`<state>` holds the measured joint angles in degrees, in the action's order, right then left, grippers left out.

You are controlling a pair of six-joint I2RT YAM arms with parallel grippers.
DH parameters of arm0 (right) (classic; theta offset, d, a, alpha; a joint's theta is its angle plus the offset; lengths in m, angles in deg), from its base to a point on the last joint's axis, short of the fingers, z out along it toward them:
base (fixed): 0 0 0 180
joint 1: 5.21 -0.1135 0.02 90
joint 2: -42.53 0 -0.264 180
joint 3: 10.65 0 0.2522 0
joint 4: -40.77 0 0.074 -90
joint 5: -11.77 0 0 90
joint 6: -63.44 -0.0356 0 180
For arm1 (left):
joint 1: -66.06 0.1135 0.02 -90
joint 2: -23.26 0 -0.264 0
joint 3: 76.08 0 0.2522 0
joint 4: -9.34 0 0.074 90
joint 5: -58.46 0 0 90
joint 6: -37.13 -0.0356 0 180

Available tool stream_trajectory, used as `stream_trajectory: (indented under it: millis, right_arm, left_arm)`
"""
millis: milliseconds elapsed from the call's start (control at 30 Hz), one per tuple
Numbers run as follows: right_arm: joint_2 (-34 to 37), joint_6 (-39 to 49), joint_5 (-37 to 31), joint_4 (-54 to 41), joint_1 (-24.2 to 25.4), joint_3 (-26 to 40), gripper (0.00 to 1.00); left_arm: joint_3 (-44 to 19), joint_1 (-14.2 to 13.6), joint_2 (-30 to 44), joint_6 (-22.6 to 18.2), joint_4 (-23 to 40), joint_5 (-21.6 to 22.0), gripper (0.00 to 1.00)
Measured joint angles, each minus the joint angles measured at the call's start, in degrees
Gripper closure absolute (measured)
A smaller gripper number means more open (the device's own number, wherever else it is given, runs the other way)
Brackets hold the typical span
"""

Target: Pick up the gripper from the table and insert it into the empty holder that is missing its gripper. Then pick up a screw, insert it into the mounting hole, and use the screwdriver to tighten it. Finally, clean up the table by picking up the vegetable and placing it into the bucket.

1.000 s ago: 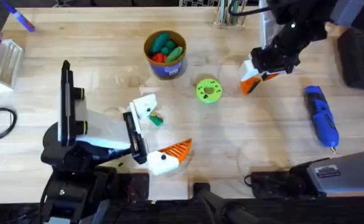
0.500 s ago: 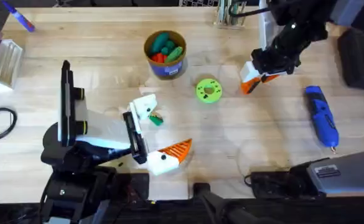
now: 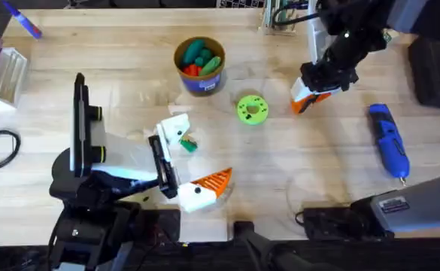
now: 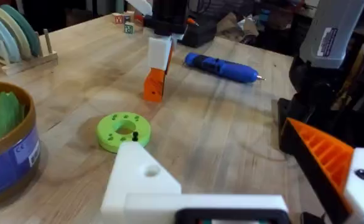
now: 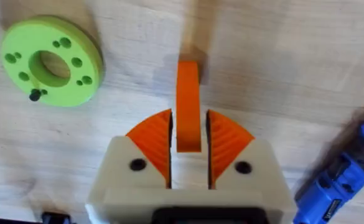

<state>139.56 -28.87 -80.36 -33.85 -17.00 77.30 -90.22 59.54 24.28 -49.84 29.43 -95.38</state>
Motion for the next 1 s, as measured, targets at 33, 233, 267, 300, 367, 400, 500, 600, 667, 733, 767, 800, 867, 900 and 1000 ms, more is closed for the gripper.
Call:
stream_trajectory:
  millis: [33, 233, 267, 300, 367, 400, 500, 600, 667, 733, 767, 800, 867, 900, 1000]
  right_arm:
    - [0.0, 0.0, 0.0, 0.0, 0.0, 0.0, 0.709]
    - [0.0, 0.0, 0.0, 0.0, 0.0, 0.0, 0.733]
    - [0.0, 0.0, 0.0, 0.0, 0.0, 0.0, 0.746]
    - [0.0, 0.0, 0.0, 0.0, 0.0, 0.0, 0.773]
    - [0.0, 0.3, 0.0, -0.1, 0.0, 0.0, 0.920]
    - [0.0, 0.2, 0.0, -0.1, 0.0, 0.0, 0.975]
    - [0.0, 0.2, 0.0, -0.7, 0.0, 0.0, 0.988]
    - [-0.5, 0.2, 0.9, -2.9, 0.0, 0.0, 0.990]
    - [-2.2, 0.7, 2.7, -4.1, 0.0, 0.0, 0.991]
    - [-5.4, 1.3, 4.3, -5.1, 0.0, 0.2, 0.992]
    - [-7.3, 1.6, 4.8, -5.7, 0.0, 0.3, 0.992]
    - [-9.4, 1.9, 5.3, -6.3, 0.0, 0.5, 0.992]
    - [-13.9, 2.3, 6.4, -7.0, 0.1, 0.7, 0.992]
    - [-16.0, 2.5, 7.3, -7.2, 0.3, 0.7, 0.992]
    - [-22.3, 2.8, 11.3, -6.8, 1.3, -0.6, 0.992]
  left_arm:
    - [0.0, 0.0, 0.0, 0.0, 0.0, 0.0, 0.015]
    - [0.0, 0.0, 0.0, 0.0, 0.0, 0.0, 0.015]
    - [0.0, 0.0, 0.0, 0.0, 0.0, 0.0, 0.015]
    - [0.0, 0.0, 0.0, 0.0, 0.0, 0.0, 0.016]
    - [0.0, 0.0, 0.0, 0.0, 0.0, 0.0, 0.015]
    - [0.0, 0.0, 0.0, 0.0, 0.0, 0.0, 0.015]
    - [0.0, 0.0, 0.0, 0.0, 0.0, 0.0, 0.016]
    - [0.0, 0.0, 0.0, 0.0, 0.0, 0.0, 0.015]
    - [0.0, 0.0, 0.0, 0.0, 0.0, 0.0, 0.015]
    - [0.0, 0.0, 0.0, 0.0, 0.0, 0.0, 0.015]
    - [0.0, 0.0, 0.0, 0.0, 0.0, 0.0, 0.015]
    - [0.0, 0.0, 0.0, 0.0, 0.0, 0.0, 0.015]
    - [0.0, 0.0, 0.0, 0.0, 0.0, 0.0, 0.016]
    - [0.0, 0.0, 0.0, 0.0, 0.0, 0.0, 0.015]
    - [0.0, 0.0, 0.0, 0.0, 0.0, 0.0, 0.015]
